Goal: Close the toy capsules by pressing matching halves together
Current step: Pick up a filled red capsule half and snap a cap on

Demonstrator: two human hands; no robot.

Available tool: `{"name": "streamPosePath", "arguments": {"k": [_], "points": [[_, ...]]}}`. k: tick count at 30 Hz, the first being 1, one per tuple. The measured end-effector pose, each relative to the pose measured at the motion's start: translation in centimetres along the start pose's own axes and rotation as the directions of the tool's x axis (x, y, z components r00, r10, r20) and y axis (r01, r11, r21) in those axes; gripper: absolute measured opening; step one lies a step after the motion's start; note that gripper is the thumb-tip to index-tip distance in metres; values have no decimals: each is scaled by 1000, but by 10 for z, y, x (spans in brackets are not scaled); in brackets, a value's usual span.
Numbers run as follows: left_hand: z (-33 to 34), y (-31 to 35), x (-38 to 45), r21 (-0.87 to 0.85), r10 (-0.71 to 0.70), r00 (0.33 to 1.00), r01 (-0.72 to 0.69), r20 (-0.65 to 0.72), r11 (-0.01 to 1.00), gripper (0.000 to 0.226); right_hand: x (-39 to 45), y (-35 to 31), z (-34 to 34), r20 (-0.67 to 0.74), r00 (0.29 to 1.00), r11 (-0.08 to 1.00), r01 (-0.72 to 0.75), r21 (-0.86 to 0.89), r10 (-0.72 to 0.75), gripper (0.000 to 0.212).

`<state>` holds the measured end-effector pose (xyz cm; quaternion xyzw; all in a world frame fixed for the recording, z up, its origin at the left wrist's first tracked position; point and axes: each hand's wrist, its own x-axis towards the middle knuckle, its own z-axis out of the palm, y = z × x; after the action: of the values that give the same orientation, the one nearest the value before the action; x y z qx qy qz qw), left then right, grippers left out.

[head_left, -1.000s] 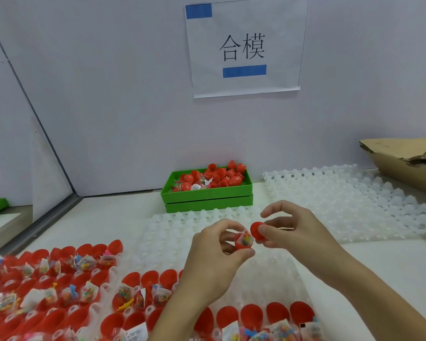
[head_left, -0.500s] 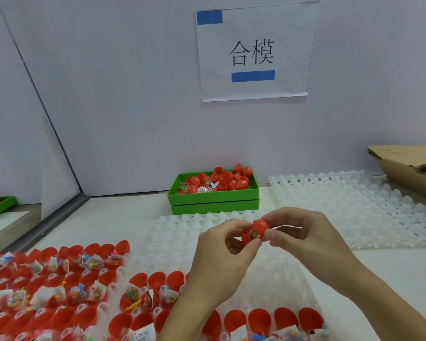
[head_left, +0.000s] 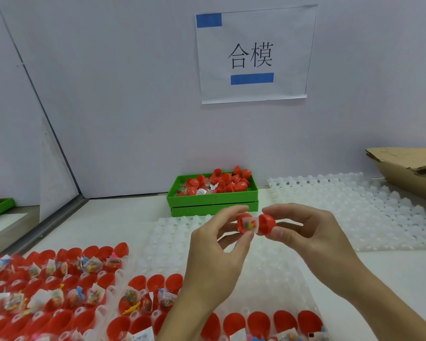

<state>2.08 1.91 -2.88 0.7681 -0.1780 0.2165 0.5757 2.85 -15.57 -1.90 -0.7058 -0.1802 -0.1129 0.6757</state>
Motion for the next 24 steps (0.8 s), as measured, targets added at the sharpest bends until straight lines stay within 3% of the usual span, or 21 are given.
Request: {"name": "streamPosePath", "arguments": {"k": [7,13,20,24], "points": [[-3,1,1,-160,-34,995,48,90,986,31,0,-3,2,0,1000,991,-7,133,7,21],[-3,2,2,-260,-64,992,90,106,961,22,0,-4,2,4,1000,990,1,141,-2,24],[-4,3,1,-287,-80,993,103,89,952,27,-1,-7,0,-13,1000,992,0,129,2,24],[-3,4,1,-191,-28,998,39,59,981,21,-1,-11,1,-27,1000,995,-2,98,5,25]]}}
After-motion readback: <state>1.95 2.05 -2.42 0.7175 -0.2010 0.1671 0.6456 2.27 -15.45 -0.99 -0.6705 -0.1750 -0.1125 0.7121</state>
